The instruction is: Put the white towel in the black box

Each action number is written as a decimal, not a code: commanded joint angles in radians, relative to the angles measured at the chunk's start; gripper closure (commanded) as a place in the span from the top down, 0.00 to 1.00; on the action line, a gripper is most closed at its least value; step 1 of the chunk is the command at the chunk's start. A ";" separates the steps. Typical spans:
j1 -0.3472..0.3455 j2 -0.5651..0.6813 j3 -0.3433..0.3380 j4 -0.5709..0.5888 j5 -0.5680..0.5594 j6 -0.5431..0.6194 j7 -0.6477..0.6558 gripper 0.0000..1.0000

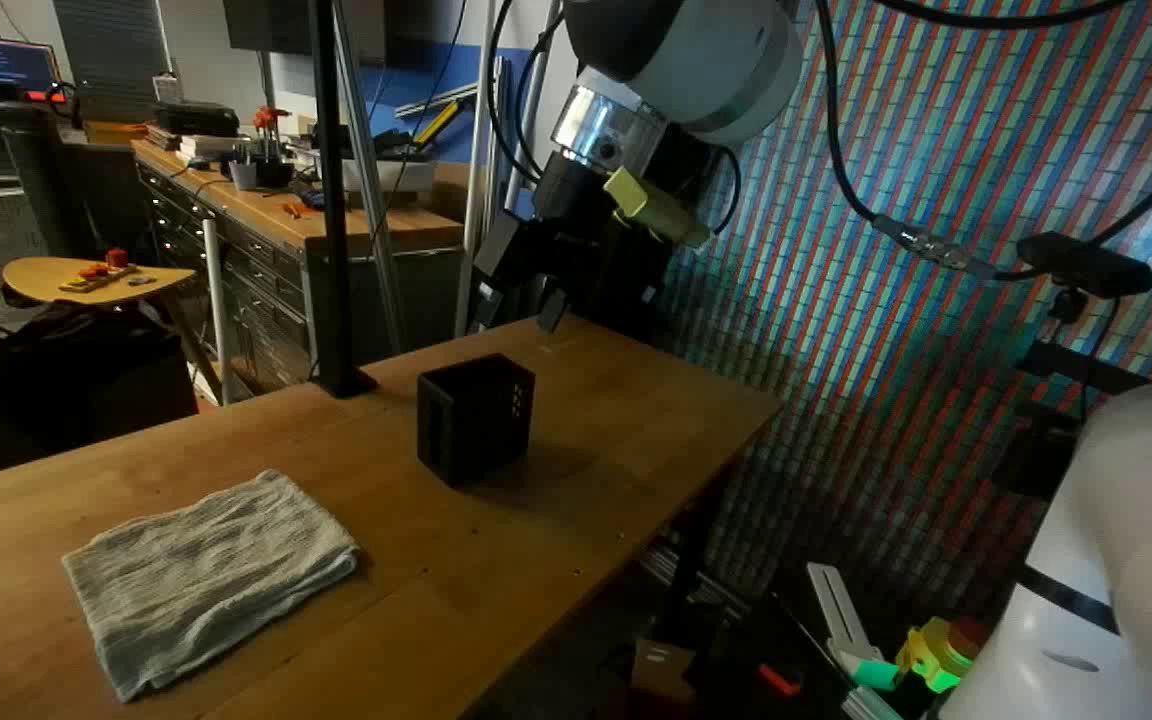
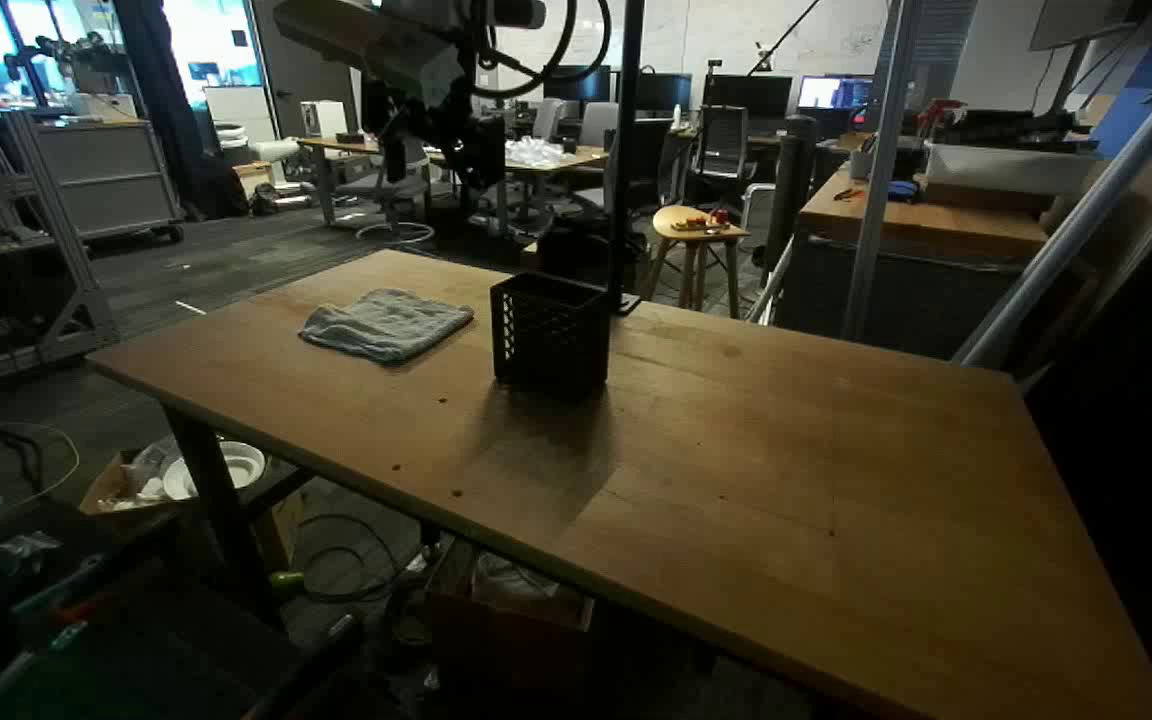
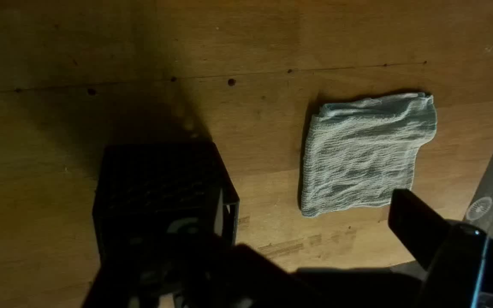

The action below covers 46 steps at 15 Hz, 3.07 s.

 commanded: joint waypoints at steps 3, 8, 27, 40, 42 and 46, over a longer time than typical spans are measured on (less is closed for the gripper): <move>-0.023 -0.001 0.022 0.016 0.009 -0.004 -0.006 1.00; -0.023 -0.001 0.022 0.019 0.009 -0.004 -0.006 1.00; -0.021 0.065 0.059 0.075 -0.024 -0.004 0.033 1.00; 0.011 0.393 0.244 0.403 -0.164 -0.023 0.024 1.00; 0.014 0.456 0.265 0.466 -0.185 -0.030 0.013 1.00; 0.016 0.569 0.303 0.577 -0.202 -0.049 -0.021 1.00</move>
